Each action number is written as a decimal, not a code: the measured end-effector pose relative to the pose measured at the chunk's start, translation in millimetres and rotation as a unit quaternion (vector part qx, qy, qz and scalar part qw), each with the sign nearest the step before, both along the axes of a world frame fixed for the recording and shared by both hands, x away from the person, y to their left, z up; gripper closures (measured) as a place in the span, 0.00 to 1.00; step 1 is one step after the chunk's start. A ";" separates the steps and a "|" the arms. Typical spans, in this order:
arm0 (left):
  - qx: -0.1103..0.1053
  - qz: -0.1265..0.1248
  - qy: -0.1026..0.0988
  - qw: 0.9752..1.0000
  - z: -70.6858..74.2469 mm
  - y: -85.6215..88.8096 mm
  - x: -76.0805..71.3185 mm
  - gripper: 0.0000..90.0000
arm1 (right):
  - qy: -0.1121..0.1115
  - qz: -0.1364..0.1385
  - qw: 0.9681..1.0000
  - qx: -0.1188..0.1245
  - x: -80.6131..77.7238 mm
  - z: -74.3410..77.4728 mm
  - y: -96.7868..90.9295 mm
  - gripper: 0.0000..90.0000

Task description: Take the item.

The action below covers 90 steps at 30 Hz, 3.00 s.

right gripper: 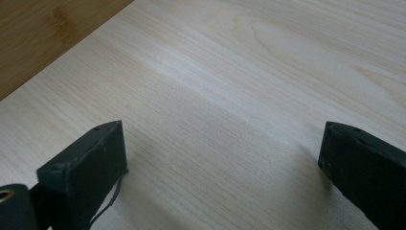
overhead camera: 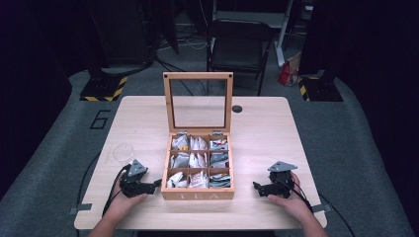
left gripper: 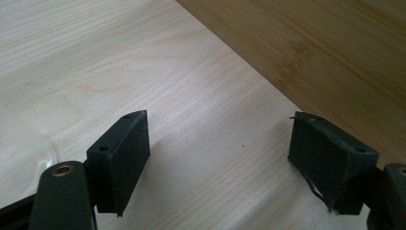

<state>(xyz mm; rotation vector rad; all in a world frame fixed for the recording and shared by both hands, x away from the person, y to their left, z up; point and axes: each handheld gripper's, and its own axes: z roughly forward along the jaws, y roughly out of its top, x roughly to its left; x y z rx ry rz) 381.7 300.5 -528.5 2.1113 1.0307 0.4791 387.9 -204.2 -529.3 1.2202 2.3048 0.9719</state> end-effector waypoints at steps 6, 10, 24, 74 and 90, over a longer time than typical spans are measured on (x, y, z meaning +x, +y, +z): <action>0.000 0.003 -0.005 1.000 -0.6 -0.7 -0.1 0.24 | 0.000 0.000 1.000 0.000 0.0 0.0 0.0 0.02; 0.000 0.003 -0.005 1.000 -0.6 -0.6 -0.1 0.24 | 0.000 0.000 1.000 0.000 0.0 0.0 0.0 0.02; -0.008 0.007 0.001 1.000 -0.3 0.4 -0.4 0.26 | 0.000 0.000 1.000 0.000 0.0 0.0 0.0 0.02; -0.068 0.026 0.000 0.997 47.9 4.9 -11.9 0.45 | 0.001 -0.001 1.000 0.001 0.0 0.0 0.2 0.02; -0.068 0.022 -0.015 0.997 68.9 0.7 -5.7 0.51 | 0.000 0.000 1.000 0.001 0.0 0.0 0.2 0.02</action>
